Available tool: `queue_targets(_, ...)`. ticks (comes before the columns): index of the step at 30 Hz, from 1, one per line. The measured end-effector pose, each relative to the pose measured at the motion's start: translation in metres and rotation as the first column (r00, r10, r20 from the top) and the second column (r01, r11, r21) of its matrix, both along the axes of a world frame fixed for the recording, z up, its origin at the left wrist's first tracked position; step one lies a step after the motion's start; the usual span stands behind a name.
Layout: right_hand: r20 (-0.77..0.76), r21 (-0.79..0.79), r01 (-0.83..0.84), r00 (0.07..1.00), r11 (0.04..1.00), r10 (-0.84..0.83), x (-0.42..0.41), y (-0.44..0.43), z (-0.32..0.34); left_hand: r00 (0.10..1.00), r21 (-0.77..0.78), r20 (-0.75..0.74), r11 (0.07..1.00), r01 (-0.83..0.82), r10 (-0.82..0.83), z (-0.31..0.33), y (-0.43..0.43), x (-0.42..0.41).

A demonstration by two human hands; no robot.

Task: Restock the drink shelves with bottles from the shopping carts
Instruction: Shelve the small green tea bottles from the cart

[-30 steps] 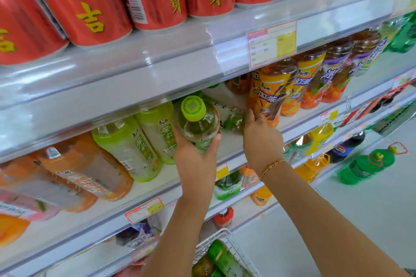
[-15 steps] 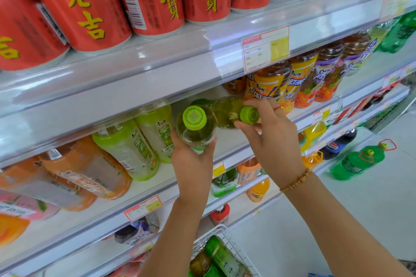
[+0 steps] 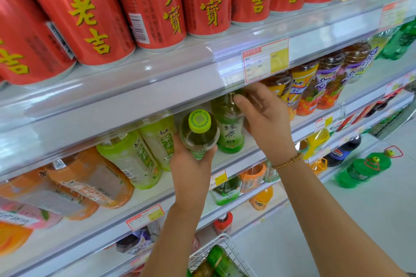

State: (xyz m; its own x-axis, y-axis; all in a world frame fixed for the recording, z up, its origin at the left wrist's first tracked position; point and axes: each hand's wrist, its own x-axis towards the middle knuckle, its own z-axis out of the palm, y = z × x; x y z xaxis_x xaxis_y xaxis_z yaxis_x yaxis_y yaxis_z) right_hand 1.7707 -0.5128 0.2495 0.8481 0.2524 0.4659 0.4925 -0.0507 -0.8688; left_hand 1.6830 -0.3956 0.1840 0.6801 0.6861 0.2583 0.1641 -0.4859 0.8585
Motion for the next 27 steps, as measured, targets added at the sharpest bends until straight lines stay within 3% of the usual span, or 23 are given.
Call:
queue_targets(4, -0.03, -0.044, -0.072, 0.997, 0.996, 0.071, 0.017, 0.023, -0.005, 0.999, 0.066, -0.028, 0.998, 0.017, -0.015, 0.008, -0.004, 0.004)
queue_targets(9, -0.093, -0.106, 0.026, 0.995, 0.994, -0.036, 0.024, 0.028, -0.023, 1.0, 0.022, -0.009, 1.0, -0.008, 0.008, 0.008, -0.006, 0.01)
queue_targets(13, -0.077, -0.427, 0.08, 0.989, 0.901, -0.124, 0.019, 0.023, -0.065, 0.997, 0.031, -0.042, 0.997, -0.064, 0.065, 0.004, -0.007, 0.018)
queue_targets(16, -0.075, -0.519, 0.139, 0.975, 0.843, -0.207, 0.016, 0.026, -0.084, 0.995, 0.0, -0.012, 0.995, -0.096, 0.096, 0.001, -0.009, 0.029)
queue_targets(23, -0.143, -0.313, 0.136, 0.972, 0.94, -0.188, 0.031, 0.043, -0.094, 0.981, -0.077, 0.042, 0.98, -0.186, 0.19, -0.008, -0.003, 0.066)
queue_targets(27, -0.234, -0.166, 0.12, 0.959, 0.979, -0.158, 0.045, 0.055, -0.093, 0.982, -0.072, -0.027, 0.979, -0.189, 0.187, -0.03, 0.002, 0.078)
